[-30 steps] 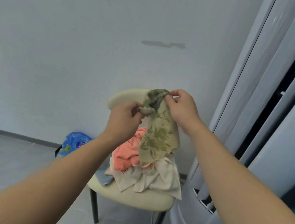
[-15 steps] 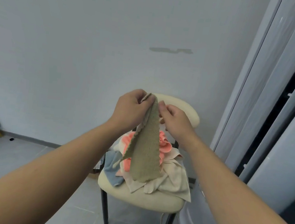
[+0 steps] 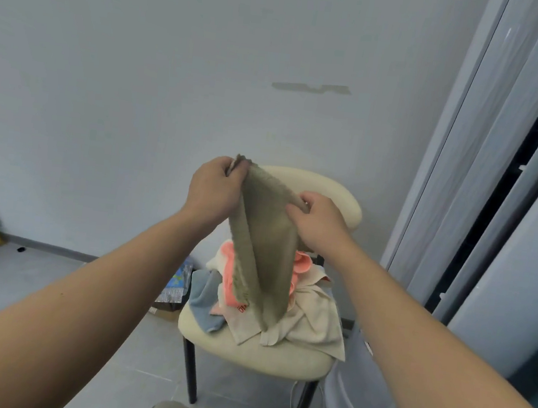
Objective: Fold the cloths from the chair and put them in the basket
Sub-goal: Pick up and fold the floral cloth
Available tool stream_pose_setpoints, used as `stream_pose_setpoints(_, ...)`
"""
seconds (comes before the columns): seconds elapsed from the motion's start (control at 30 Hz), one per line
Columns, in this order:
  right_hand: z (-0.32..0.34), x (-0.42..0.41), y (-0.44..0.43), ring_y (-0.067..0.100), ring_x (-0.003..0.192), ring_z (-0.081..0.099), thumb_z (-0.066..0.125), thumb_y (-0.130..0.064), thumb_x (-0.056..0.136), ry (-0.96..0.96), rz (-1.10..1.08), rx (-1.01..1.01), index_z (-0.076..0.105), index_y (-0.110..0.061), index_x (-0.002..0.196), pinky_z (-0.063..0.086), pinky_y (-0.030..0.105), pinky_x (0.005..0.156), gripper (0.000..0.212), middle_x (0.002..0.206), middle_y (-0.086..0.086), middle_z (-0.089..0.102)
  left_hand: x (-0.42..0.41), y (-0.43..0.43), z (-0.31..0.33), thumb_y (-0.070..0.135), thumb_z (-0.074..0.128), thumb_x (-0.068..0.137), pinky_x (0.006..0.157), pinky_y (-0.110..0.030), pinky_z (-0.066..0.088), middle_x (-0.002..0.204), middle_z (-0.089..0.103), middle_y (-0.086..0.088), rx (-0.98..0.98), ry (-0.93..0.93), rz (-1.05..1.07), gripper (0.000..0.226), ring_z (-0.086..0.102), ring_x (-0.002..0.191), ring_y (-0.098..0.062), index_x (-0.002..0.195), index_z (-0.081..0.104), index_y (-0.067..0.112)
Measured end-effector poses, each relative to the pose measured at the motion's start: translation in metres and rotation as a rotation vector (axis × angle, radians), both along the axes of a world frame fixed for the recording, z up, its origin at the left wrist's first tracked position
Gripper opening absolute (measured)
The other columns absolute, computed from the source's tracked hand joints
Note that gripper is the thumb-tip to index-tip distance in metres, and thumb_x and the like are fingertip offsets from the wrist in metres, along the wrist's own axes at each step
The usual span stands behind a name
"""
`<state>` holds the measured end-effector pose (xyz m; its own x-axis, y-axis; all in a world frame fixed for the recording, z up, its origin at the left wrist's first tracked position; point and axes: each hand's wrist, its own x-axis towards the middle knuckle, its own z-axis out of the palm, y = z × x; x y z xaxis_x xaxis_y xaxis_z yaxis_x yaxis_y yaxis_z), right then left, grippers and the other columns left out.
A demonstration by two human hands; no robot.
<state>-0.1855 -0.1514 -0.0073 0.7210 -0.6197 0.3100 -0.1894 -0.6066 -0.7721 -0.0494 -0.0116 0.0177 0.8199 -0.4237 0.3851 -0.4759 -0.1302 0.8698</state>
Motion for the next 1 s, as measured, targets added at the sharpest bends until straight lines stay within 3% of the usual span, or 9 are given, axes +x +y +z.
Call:
stream_pose_setpoints(0.13,0.005,-0.003,-0.003,0.018,0.07,0.056,0.061,-0.04,0.097,0.026,-0.078,-0.142,0.064,-0.016,0.09,0.037,0.031,0.058,0.025,0.074,0.0,0.063,0.006,0.0,-0.01,0.048,0.047,0.103,0.064,-0.038,0.03,0.07,0.037,-0.001,-0.01,0.094,0.028,0.04,0.035,0.067,-0.018,0.081,0.047,0.014)
stream_pose_setpoints(0.3,0.005,-0.005,-0.007,0.022,0.081,0.06,0.065,-0.034,0.092,0.105,-0.109,-0.164,0.066,-0.02,0.098,0.039,0.03,0.065,0.016,0.081,-0.004,0.064,0.006,-0.001,-0.017,0.049,0.05,0.102,0.066,-0.036,0.038,0.074,0.051,-0.003,0.017,-0.001,0.03,0.049,0.045,0.068,-0.016,0.089,0.059,0.003)
stream_pose_setpoints(0.33,0.005,-0.005,-0.007,0.021,0.082,0.061,0.067,-0.028,0.087,0.1,-0.093,-0.129,0.065,-0.024,0.103,0.044,0.03,0.068,0.016,0.086,-0.005,0.064,0.005,-0.002,-0.017,0.049,0.053,0.101,0.067,-0.036,0.04,0.073,0.055,-0.002,0.022,-0.018,0.023,0.046,0.048,0.068,-0.016,0.088,0.063,0.006)
stream_pose_setpoints(0.43,0.003,-0.003,-0.001,0.016,0.089,0.067,0.066,-0.016,0.078,0.042,0.065,0.096,0.055,-0.034,0.121,0.056,0.033,0.079,0.048,0.112,-0.007,0.062,-0.001,-0.005,-0.018,0.046,0.068,0.094,0.064,-0.032,0.045,0.07,0.066,0.0,0.036,-0.004,-0.051,0.031,0.055,0.063,-0.012,0.083,0.072,0.017)
stream_pose_setpoints(0.57,0.003,0.002,0.009,0.017,0.075,0.069,0.065,-0.004,0.086,-0.051,0.201,0.364,0.052,-0.022,0.134,0.055,0.03,0.069,0.053,0.113,0.004,0.07,-0.009,-0.01,-0.02,0.043,0.08,0.085,0.061,-0.029,0.047,0.071,0.07,0.003,0.006,0.087,-0.069,0.026,0.061,0.058,-0.011,0.086,0.068,0.02)
stream_pose_setpoints(0.67,0.0,0.008,0.011,0.012,0.065,0.065,0.068,-0.013,0.088,-0.056,0.192,0.341,0.059,-0.021,0.132,0.051,0.03,0.064,0.045,0.095,0.007,0.074,-0.012,-0.006,-0.02,0.027,0.074,0.093,0.069,-0.041,0.057,0.08,0.074,-0.01,-0.095,0.32,-0.231,0.017,0.069,0.067,-0.024,0.093,0.064,0.014)
stream_pose_setpoints(0.73,-0.003,0.01,0.012,0.007,0.062,0.062,0.069,-0.02,0.089,-0.063,0.188,0.305,0.066,-0.029,0.119,0.05,0.028,0.064,0.031,0.088,0.005,0.075,-0.015,0.0,-0.015,0.009,0.064,0.099,0.067,-0.04,0.062,0.082,0.074,-0.017,-0.169,0.511,-0.389,0.002,0.073,0.068,-0.03,0.1,0.062,0.008)
stream_pose_setpoints(0.83,-0.004,0.014,0.011,0.006,0.067,0.061,0.07,-0.029,0.092,-0.102,0.148,0.267,0.07,-0.032,0.092,0.047,0.025,0.065,0.004,0.081,-0.003,0.07,-0.013,0.006,-0.013,-0.013,0.052,0.095,0.059,-0.029,0.059,0.083,0.075,-0.014,-0.181,0.618,-0.51,0.022,0.074,0.067,-0.025,0.105,0.064,0.002)
stream_pose_setpoints(1.0,-0.006,0.018,0.013,0.007,0.076,0.061,0.074,-0.038,0.09,-0.126,0.117,0.229,0.067,-0.024,0.096,0.048,0.022,0.069,0.017,0.087,-0.008,0.066,-0.006,0.011,-0.02,-0.026,0.049,0.077,0.063,-0.03,0.056,0.101,0.074,-0.018,-0.089,0.674,-0.529,0.054,0.071,0.086,-0.026,0.117,0.069,0.004)
